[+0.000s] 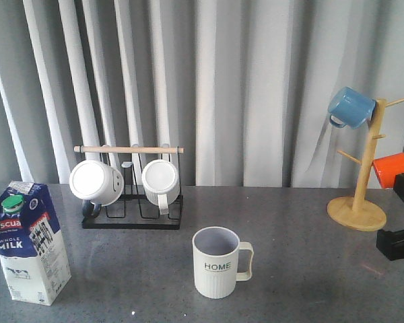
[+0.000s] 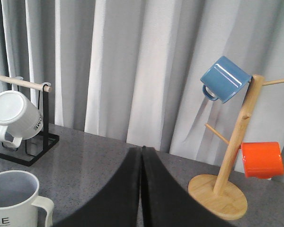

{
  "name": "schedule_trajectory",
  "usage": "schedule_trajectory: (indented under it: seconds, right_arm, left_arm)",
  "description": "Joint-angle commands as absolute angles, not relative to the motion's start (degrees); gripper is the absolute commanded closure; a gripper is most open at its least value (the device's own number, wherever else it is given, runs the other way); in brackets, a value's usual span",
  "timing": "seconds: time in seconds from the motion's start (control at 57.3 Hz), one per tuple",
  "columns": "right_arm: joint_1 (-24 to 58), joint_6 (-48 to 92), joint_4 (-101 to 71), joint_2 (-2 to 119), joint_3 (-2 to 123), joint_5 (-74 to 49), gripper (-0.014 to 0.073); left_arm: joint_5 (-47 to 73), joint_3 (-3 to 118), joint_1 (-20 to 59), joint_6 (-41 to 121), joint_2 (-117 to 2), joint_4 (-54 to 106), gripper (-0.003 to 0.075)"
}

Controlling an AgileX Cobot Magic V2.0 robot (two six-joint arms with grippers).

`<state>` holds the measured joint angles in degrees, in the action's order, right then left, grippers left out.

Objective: Place milk next to cup
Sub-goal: 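Move the left gripper around the Pascual milk carton, then grasp the milk carton with the left gripper and lift it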

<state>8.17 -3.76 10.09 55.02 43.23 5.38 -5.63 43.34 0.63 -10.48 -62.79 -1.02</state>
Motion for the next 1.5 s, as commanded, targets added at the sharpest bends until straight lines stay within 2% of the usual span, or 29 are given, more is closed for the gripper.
schedule_trajectory:
  seconds: [0.0, 0.07, 0.175, 0.436, 0.925, 0.995, 1.082, 1.344, 1.484]
  right_arm:
    - [7.71, -3.57, 10.63, 54.46, 44.62, 9.31, 0.0602]
    - [7.71, -3.57, 10.63, 54.46, 44.62, 9.36, 0.0602]
    - [7.71, -3.57, 10.63, 54.46, 44.62, 9.37, 0.0602]
    - [7.71, -3.57, 10.63, 54.46, 44.62, 9.37, 0.0602]
    - [7.71, -3.57, 10.63, 54.46, 44.62, 9.36, 0.0602]
    - [7.71, -3.57, 10.63, 54.46, 44.62, 9.36, 0.0602]
    - [7.71, -3.57, 10.63, 54.46, 44.62, 9.36, 0.0602]
    - [7.71, -3.57, 10.63, 54.46, 44.62, 9.36, 0.0602]
    - [7.71, -3.57, 10.63, 54.46, 44.62, 9.36, 0.0602]
  left_arm:
    - [-13.12, 45.47, 0.81, -9.09, -62.01, -1.51, 0.0255]
    - [-15.64, 45.84, 0.81, -8.57, -62.01, -2.36, 0.0183]
    - [-18.69, 47.52, 0.07, -8.12, -63.52, -2.36, -0.0015]
    - [-19.72, 52.91, -0.51, -10.62, -73.46, -2.37, -0.0004]
    - [-23.0, 53.08, -0.56, -10.91, -84.87, -2.76, 0.002]
    - [-23.79, 53.08, -0.56, -9.24, -85.8, -2.76, 0.0052]
    - [-24.24, 53.08, -0.56, -8.6, -87.63, -2.25, 0.0129]
    - [-25.8, 53.08, -0.56, -8.6, -88.77, -2.09, 0.0514]
    - [-26.02, 53.08, -0.56, -8.55, -87.87, -2.09, 0.0653]
